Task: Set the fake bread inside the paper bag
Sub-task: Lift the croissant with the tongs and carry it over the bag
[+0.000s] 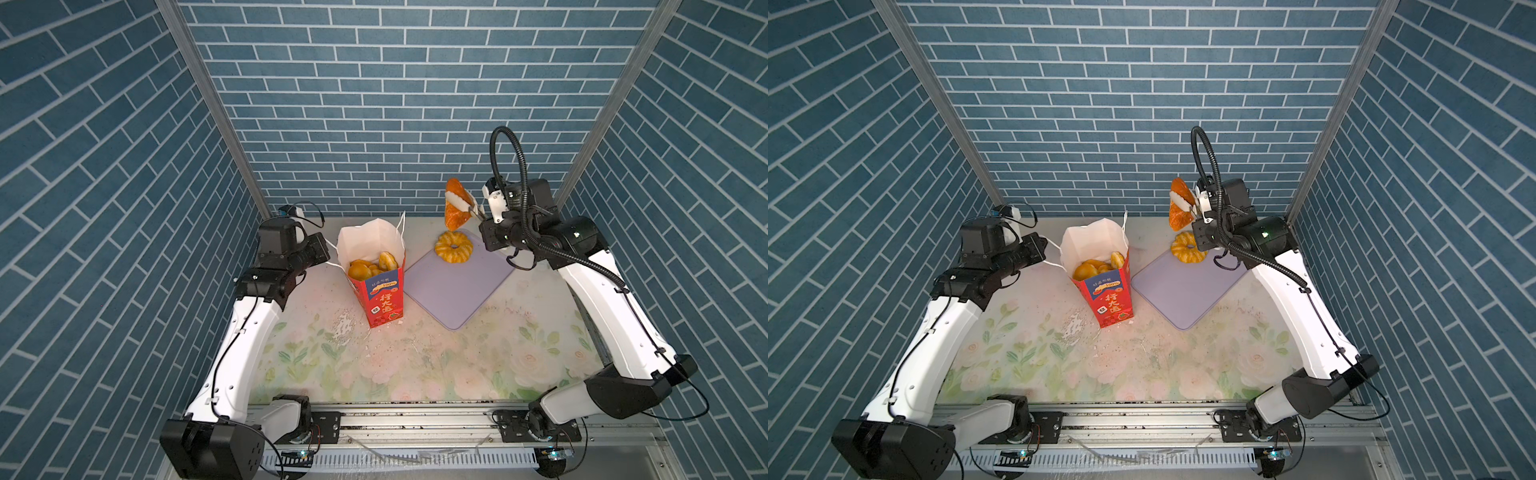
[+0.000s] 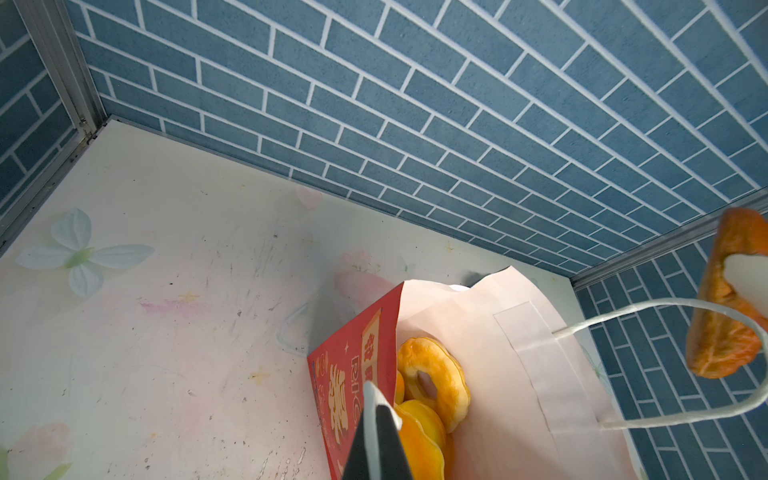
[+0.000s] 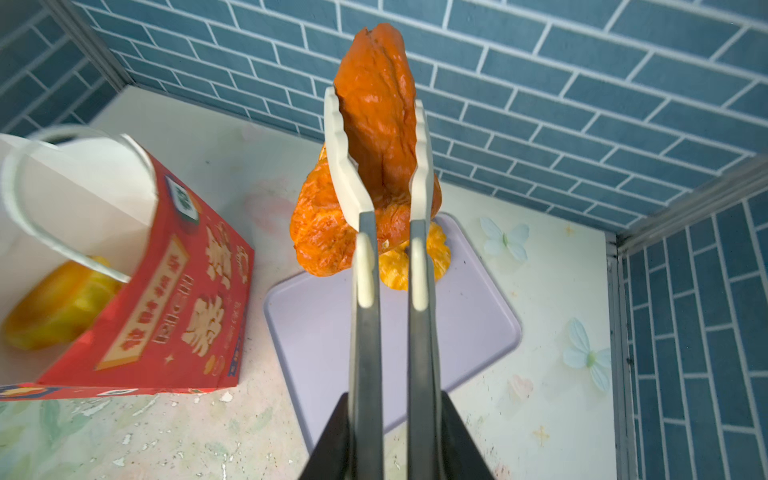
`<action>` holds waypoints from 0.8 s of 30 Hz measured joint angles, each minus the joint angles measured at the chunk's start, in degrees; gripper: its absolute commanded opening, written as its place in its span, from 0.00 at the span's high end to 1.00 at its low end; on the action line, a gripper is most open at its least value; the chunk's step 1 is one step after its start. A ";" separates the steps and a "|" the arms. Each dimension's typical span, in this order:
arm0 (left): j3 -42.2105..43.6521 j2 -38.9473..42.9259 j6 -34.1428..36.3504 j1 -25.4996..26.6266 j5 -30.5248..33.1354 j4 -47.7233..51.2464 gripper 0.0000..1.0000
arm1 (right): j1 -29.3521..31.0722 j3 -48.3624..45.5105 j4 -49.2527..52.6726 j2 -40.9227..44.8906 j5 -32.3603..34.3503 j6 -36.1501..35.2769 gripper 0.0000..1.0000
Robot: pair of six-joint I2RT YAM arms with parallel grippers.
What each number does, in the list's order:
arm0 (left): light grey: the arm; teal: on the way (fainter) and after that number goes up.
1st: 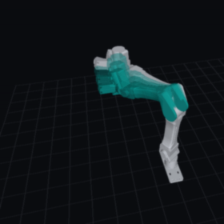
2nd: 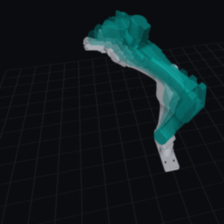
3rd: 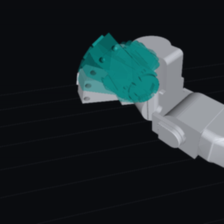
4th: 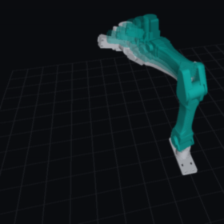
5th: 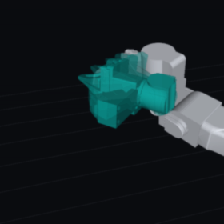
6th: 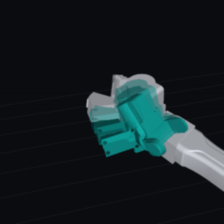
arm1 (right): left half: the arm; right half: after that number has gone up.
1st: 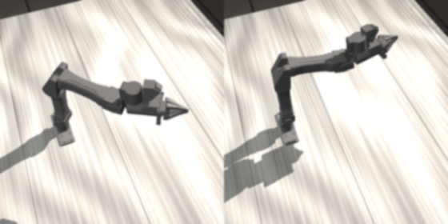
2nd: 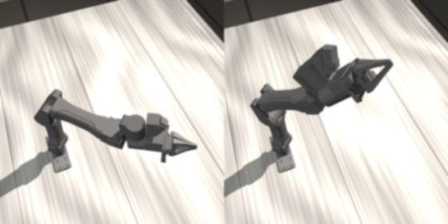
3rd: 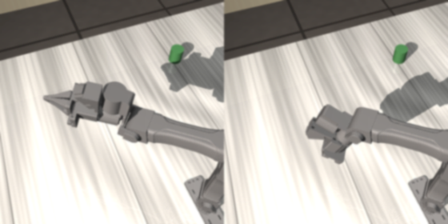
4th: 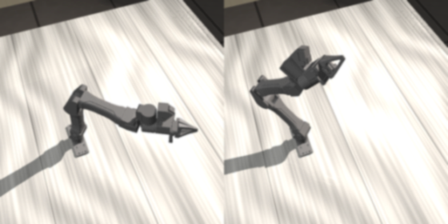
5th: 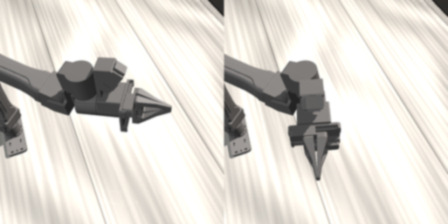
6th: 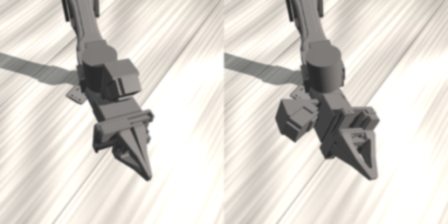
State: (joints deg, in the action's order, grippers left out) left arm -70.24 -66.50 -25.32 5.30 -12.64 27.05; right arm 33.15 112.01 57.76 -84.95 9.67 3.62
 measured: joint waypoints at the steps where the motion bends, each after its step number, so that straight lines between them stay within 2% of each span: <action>1: 0.00 0.00 -0.02 0.00 -0.02 0.00 1.00 | 0.70 1.05 -0.15 -0.02 -0.42 -0.81 0.83; 11: 0.04 0.00 -0.66 0.00 -0.04 0.00 1.00 | 14.16 16.81 1.20 -7.91 -6.54 -13.57 0.83; 21: 0.04 0.00 -0.83 0.00 -0.04 0.00 1.00 | 18.05 15.93 4.22 -14.10 -9.33 -18.36 0.83; 24: 0.04 0.00 -0.83 0.00 -0.04 0.00 1.00 | 18.10 14.97 4.52 -15.41 -9.25 -18.56 0.78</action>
State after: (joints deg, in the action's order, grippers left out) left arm -70.19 -66.50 -26.15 5.30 -12.69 27.05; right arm 51.24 126.98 62.28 -100.36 0.43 -14.94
